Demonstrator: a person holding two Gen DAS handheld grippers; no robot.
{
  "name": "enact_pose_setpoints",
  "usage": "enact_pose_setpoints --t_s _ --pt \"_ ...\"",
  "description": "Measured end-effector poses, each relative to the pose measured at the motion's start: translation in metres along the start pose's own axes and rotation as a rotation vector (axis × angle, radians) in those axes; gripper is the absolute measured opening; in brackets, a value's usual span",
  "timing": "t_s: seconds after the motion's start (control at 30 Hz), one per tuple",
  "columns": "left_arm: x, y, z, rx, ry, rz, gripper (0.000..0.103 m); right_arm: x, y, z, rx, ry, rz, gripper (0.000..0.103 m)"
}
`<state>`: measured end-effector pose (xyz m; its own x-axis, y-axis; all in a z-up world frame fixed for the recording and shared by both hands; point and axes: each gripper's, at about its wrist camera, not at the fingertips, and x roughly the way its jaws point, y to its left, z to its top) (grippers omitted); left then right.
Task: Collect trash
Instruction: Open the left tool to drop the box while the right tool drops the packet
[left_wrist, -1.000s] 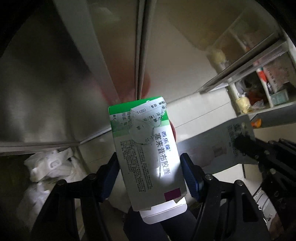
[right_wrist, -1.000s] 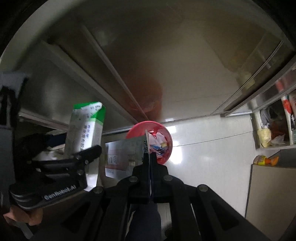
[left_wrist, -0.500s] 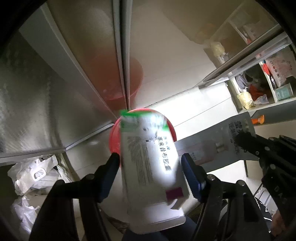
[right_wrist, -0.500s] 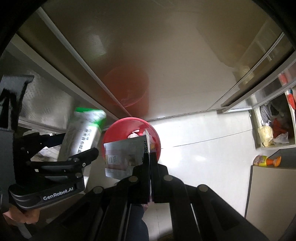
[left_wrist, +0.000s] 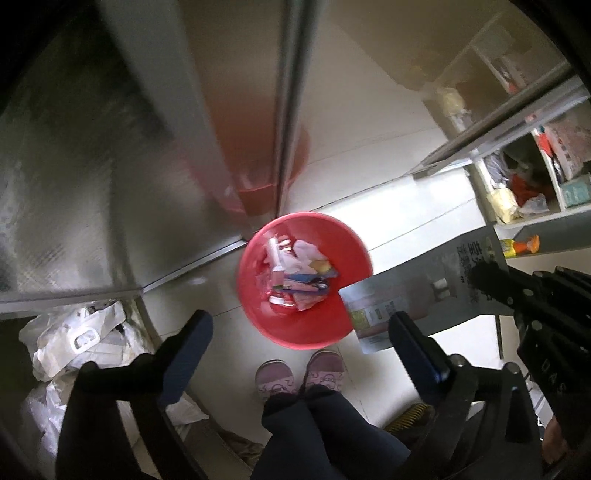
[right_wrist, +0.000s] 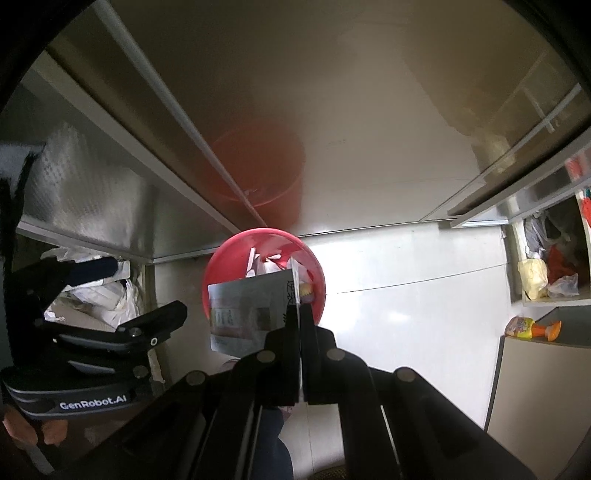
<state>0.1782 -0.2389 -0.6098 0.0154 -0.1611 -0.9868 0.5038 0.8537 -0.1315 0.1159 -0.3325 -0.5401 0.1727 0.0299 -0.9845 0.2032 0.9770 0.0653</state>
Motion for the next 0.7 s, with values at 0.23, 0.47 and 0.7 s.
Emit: enact_pose_setpoints --t_s 0.23,0.47,0.7 --pt "0.007 0.024 -0.004 -0.038 0.005 0.036 0.103 0.015 0.016 0.004 -0.049 0.015 -0.004 0.001" --pt "-0.005 0.035 -0.011 -0.075 0.006 0.066 0.103 0.015 0.026 0.007 -0.085 0.032 -0.041 0.047" --pt "-0.052 0.036 -0.02 -0.1 -0.015 0.068 0.103 -0.032 0.023 0.005 -0.089 0.009 -0.067 0.07"
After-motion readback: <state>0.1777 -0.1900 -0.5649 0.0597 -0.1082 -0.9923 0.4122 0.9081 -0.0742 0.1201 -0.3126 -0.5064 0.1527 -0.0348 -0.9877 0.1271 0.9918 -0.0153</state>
